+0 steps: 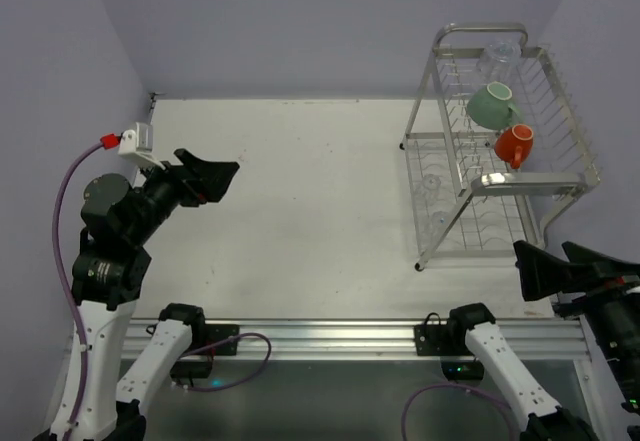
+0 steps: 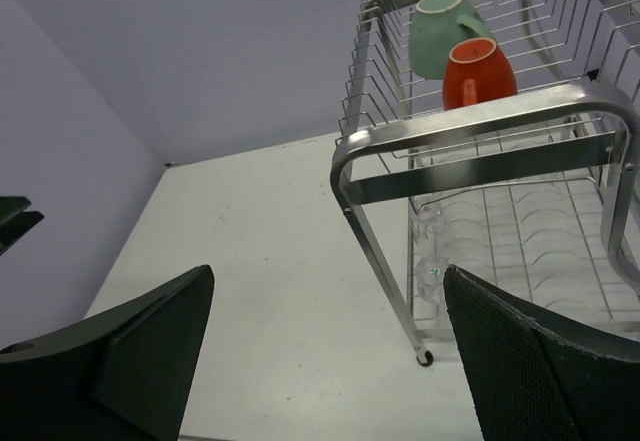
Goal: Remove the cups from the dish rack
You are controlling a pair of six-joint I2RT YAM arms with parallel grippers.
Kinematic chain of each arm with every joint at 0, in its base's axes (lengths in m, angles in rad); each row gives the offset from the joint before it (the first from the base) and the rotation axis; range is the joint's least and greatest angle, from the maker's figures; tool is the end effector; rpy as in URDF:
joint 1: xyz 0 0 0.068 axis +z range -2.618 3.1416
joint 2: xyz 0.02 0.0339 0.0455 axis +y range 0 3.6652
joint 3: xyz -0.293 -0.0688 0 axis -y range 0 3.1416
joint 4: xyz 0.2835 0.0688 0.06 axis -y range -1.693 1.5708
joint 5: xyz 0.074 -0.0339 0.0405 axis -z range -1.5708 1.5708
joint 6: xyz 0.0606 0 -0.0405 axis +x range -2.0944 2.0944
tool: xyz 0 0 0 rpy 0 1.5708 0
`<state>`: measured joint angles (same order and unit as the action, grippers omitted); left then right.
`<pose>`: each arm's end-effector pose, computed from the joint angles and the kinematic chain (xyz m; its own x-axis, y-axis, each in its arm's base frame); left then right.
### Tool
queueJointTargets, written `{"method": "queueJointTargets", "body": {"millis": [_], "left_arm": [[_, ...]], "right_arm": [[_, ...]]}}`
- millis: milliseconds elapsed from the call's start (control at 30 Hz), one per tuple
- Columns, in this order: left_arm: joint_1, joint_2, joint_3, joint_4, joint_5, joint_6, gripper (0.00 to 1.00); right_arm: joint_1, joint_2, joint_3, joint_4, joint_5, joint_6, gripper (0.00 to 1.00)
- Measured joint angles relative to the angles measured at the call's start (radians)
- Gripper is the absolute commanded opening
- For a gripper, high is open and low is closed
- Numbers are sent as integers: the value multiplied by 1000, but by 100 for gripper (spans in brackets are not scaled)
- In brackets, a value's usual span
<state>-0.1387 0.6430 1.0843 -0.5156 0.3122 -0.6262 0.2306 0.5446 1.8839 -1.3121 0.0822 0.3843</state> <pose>0.1435 -0.0388 0.4547 -0.3145 -0.5192 -0.7947 0.3093 0.7354 -0.6029 -0.0861 -0.0253 0.5587 -0.0309 0.3765 -0.9259 -0.1470 0.9145 0.3768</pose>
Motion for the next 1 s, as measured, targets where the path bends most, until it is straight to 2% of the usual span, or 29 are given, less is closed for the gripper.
{"method": "queueJointTargets", "body": {"millis": [167, 400, 500, 633, 1000], "left_arm": [[0, 104, 69, -43, 12, 29, 100], [-36, 277, 206, -76, -1, 63, 98], [-152, 373, 288, -107, -80, 70, 98], [-279, 487, 380, -127, -146, 71, 98], [-300, 538, 418, -159, -185, 87, 98]], "right_arm": [[0, 70, 38, -25, 33, 0, 99], [0, 237, 246, -34, 39, -2, 99], [0, 336, 371, -32, 53, -4, 99], [0, 439, 420, -20, 71, -10, 99], [0, 742, 502, -18, 206, -70, 99]]}}
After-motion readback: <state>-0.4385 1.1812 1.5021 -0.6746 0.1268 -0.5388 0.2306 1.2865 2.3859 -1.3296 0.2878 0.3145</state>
